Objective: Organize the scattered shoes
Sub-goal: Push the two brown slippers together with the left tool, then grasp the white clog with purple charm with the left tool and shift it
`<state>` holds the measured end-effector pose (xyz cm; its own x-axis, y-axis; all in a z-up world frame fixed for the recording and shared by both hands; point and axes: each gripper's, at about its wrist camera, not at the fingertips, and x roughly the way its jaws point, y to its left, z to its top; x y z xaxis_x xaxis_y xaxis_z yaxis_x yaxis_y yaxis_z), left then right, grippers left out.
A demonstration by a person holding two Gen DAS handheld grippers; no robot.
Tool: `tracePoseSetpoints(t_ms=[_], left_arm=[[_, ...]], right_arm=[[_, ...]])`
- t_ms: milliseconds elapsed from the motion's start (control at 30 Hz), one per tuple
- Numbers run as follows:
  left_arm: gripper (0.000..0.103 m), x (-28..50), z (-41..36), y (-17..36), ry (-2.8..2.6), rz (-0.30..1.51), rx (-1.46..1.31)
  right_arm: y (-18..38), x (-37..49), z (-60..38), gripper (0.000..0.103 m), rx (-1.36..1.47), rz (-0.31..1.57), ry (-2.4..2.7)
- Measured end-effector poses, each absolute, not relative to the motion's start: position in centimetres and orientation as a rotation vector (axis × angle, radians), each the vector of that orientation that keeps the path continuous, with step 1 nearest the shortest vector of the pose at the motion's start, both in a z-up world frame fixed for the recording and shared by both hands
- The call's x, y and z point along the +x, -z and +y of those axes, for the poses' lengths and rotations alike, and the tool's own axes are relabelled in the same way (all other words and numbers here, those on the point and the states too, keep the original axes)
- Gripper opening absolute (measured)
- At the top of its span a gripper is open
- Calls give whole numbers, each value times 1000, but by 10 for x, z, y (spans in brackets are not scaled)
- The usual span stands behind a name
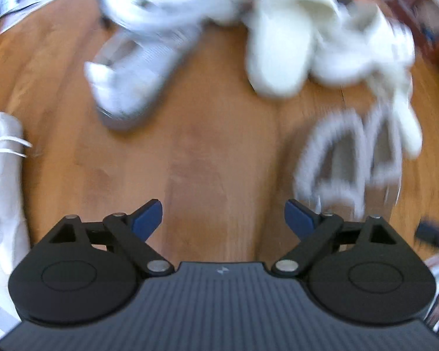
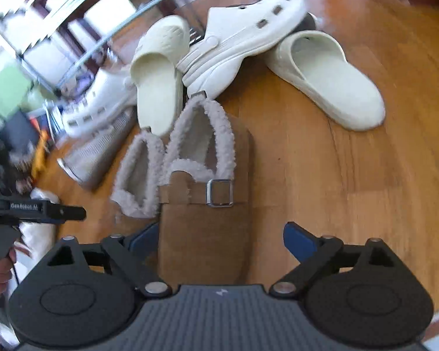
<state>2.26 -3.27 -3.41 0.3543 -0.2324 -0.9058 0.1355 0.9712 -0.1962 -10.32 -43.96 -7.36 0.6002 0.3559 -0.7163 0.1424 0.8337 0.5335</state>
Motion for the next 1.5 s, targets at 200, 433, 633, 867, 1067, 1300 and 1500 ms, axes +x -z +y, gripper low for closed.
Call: tracePoseSetpoints(t_ms=[200,433,633,867,1067,1300,1500], left_arm=[[101,101,14,2,85,1028,-150],[103,179,31,30,43,1021,-220],[78,198,44,65,123,940,-546],[68,188,28,48,153,918,-498],[62,166,15,34,242,924,-407],[58,89,0,11,224,888,-395],[56,5,22,39,154,1089,-466]], right_arm=[[47,-70,-415,93,708,865,-221],[0,2,-329,93,547,829,-387],[0,2,-294,93,542,848,-429],[23,-9,-287,93,563,923,-400],[27,-12,-294,93,586,924,-383],[24,-10,-302,93,586,919,-366],[17,7,-293,93,430,929,-380]])
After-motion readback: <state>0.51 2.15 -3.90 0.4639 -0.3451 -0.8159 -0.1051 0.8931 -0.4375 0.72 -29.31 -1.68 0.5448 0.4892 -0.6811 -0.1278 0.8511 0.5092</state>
